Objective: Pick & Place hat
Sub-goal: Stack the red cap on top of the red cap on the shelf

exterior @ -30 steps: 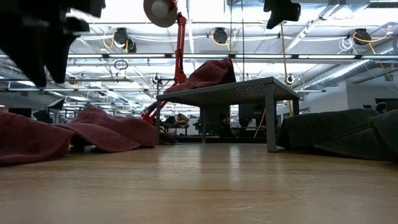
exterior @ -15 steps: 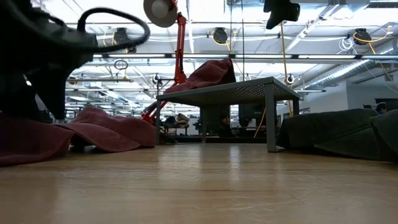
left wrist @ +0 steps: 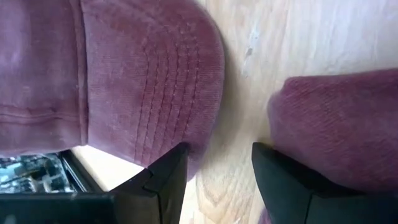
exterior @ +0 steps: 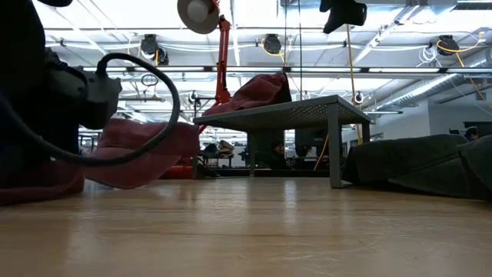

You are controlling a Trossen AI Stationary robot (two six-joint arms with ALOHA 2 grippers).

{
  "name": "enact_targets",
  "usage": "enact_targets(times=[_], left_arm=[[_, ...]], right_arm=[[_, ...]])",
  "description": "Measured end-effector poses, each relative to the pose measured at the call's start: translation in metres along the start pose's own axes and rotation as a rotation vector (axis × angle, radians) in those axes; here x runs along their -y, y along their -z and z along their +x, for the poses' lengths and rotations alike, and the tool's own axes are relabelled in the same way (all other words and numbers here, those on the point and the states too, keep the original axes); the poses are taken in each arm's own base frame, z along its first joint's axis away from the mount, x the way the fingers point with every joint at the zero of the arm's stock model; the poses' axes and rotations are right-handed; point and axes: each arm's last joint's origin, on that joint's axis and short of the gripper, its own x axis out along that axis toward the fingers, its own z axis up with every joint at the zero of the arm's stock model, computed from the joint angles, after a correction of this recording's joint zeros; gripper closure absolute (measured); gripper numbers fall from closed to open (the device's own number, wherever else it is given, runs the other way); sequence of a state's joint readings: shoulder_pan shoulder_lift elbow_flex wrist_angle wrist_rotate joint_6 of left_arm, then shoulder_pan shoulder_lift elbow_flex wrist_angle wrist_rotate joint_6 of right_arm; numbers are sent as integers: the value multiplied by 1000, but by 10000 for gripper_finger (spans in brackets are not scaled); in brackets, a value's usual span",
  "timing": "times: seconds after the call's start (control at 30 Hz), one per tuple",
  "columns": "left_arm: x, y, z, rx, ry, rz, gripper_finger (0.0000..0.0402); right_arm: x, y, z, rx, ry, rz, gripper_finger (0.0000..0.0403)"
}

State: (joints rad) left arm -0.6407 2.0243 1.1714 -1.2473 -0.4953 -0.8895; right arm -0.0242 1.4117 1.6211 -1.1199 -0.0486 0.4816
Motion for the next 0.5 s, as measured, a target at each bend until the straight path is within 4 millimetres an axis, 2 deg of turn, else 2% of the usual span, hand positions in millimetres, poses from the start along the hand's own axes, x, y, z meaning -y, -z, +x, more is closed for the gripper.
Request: enact_targets(times=[0.27, 0.5], left_arm=[[-12, 5, -5, -42, -97, -66, 215], [-14, 3, -5, 42, -155, -45, 215]], right_arm=[[0, 0, 0, 3, -1, -4, 191], [-1, -3, 0, 28, -15, -17, 191]])
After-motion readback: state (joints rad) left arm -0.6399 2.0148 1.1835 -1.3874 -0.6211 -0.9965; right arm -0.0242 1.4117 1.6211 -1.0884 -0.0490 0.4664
